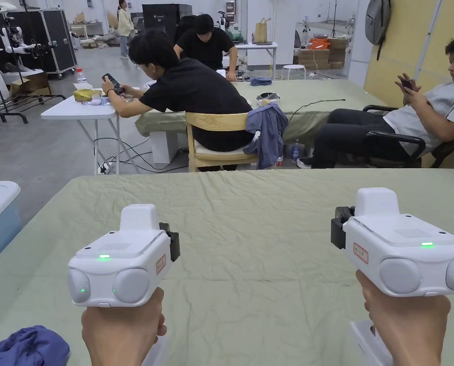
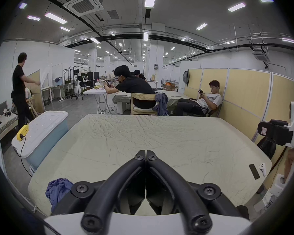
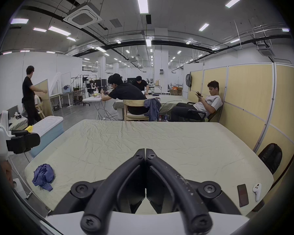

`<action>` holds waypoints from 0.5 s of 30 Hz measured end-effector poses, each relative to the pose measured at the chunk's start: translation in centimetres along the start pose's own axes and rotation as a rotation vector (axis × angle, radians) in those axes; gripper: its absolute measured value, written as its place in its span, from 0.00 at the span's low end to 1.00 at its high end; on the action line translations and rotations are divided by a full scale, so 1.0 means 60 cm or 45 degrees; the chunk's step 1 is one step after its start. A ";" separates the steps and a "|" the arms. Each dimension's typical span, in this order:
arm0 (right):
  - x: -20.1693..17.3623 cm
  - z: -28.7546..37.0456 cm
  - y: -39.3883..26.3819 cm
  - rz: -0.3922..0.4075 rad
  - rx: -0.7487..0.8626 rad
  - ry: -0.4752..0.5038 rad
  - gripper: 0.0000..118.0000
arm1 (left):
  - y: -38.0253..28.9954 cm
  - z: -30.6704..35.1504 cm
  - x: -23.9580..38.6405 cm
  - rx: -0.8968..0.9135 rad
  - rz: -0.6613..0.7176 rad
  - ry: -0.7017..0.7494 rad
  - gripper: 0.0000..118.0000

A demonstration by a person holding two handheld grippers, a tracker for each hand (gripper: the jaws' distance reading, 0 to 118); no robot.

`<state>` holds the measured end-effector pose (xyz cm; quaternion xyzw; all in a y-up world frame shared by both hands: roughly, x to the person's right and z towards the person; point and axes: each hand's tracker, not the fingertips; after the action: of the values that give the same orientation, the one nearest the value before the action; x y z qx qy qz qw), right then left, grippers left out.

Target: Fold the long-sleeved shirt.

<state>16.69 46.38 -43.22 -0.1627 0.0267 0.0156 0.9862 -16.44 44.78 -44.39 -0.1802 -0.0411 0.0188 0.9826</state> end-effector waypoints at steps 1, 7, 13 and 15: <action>0.000 0.000 0.000 -0.001 0.000 0.001 0.01 | 0.000 0.000 0.000 -0.003 0.003 -0.005 0.00; 0.000 -0.001 -0.001 0.009 0.000 -0.005 0.01 | 0.000 0.000 0.001 -0.003 -0.007 -0.005 0.00; -0.001 0.000 -0.001 0.012 -0.004 -0.007 0.01 | -0.001 -0.001 0.000 -0.007 -0.008 -0.004 0.00; 0.000 0.000 -0.001 0.010 -0.003 -0.006 0.01 | 0.000 0.000 0.000 -0.004 -0.003 -0.010 0.00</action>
<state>16.68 46.34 -43.22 -0.1635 0.0249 0.0201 0.9860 -16.42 44.77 -44.39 -0.1817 -0.0453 0.0184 0.9821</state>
